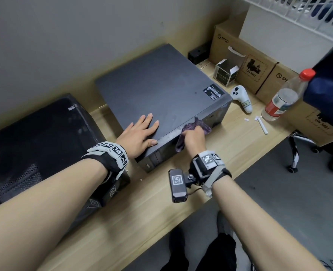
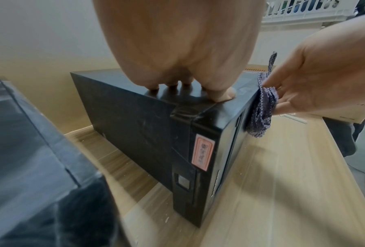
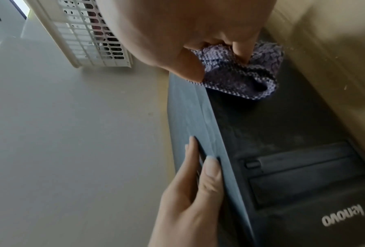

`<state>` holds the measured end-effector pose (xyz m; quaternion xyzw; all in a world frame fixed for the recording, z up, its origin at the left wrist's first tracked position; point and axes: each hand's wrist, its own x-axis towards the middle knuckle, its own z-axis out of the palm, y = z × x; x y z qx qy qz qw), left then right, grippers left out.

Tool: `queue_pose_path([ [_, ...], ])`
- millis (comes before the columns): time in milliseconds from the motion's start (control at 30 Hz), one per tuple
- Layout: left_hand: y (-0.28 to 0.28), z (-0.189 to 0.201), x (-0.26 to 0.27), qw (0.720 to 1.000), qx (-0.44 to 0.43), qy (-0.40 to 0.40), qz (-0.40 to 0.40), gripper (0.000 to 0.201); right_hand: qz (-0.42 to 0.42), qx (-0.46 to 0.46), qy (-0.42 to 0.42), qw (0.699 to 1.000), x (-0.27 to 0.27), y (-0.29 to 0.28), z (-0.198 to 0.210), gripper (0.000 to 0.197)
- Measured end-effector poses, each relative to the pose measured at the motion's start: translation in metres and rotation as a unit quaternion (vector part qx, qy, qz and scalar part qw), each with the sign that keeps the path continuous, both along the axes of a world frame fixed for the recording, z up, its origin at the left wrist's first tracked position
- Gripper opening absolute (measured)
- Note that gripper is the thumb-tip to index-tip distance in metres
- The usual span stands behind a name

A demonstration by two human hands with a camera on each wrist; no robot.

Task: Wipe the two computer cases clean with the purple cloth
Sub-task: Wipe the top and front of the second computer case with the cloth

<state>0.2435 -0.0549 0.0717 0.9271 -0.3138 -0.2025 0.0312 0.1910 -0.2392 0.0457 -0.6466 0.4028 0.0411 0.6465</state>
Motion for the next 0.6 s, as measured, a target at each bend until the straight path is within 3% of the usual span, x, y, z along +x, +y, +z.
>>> queue_pose_path([
  [133,-0.001,-0.001,0.000,1.000,-0.001,-0.004,-0.003,0.065,0.035,-0.038,0.017,0.999,-0.007,0.014,0.003,0.046],
  [400,0.000,-0.001,0.000,1.000,0.000,-0.011,-0.006,0.064,0.126,0.042,0.013,0.991,-0.041,0.098,-0.013,0.048],
  [467,0.000,0.000,0.000,1.000,0.000,-0.008,-0.004,0.065,0.130,0.069,0.047,0.988,-0.037,0.100,-0.020,0.036],
  [533,-0.001,0.001,0.000,1.000,0.000,-0.006,-0.005,0.065,0.139,0.102,0.086,0.981,-0.032,0.096,-0.024,0.010],
  [600,-0.001,0.001,0.000,1.000,-0.001,-0.004,-0.005,0.065,0.158,0.111,0.110,0.975,-0.030,0.095,-0.029,0.014],
])
